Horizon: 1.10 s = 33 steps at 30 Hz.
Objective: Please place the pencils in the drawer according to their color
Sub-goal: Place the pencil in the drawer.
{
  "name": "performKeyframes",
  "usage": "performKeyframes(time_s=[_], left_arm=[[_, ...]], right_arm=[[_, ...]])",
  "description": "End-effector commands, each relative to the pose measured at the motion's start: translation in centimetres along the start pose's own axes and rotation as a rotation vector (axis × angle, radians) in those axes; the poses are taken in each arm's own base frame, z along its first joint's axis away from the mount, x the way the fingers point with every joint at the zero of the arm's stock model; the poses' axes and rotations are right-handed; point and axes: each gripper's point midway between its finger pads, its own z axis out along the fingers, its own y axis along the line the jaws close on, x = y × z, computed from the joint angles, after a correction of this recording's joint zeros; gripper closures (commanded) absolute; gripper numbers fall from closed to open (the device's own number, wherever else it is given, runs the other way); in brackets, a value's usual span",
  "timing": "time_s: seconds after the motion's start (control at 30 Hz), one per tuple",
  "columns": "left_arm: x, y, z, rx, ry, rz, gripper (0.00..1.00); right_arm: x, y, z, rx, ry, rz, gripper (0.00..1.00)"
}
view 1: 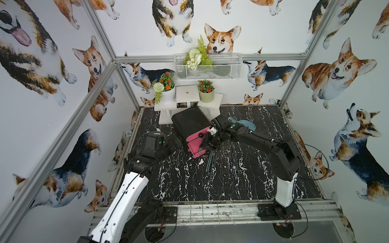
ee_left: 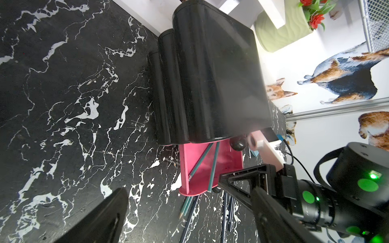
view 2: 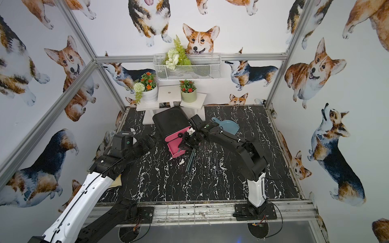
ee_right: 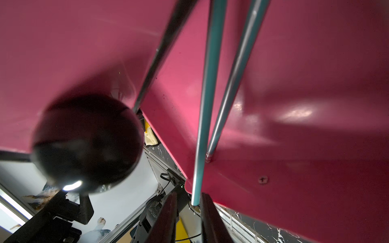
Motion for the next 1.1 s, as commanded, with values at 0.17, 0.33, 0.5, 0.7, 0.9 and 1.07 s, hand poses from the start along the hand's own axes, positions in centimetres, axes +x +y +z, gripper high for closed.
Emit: performKeyframes(time_s=[0.17, 0.33, 0.5, 0.7, 0.9, 1.07], left_arm=[[0.4, 0.3, 0.1, -0.005, 0.013, 0.016, 0.04], [0.5, 0.4, 0.1, -0.005, 0.017, 0.017, 0.04], [1.3, 1.3, 0.5, -0.028, 0.04, 0.009, 0.04], [1.7, 2.0, 0.8, -0.051, 0.047, 0.005, 0.04], [2.6, 2.8, 1.5, -0.065, 0.072, 0.011, 0.04], [2.6, 3.1, 1.5, -0.07, 0.064, 0.01, 0.04]], right_arm=[[-0.3, 2.1, -1.8, -0.06, -0.08, -0.114, 0.75], [0.2, 0.3, -2.7, 0.08, -0.143, -0.212, 0.89], [0.5, -1.5, -4.3, 0.348, -0.247, -0.39, 0.92], [-0.1, -2.3, -4.1, 0.515, -0.287, -0.519, 0.93], [-0.8, -2.1, -2.7, 0.596, -0.31, -0.602, 0.93], [-1.3, -2.0, -1.6, 0.624, -0.315, -0.63, 0.93]])
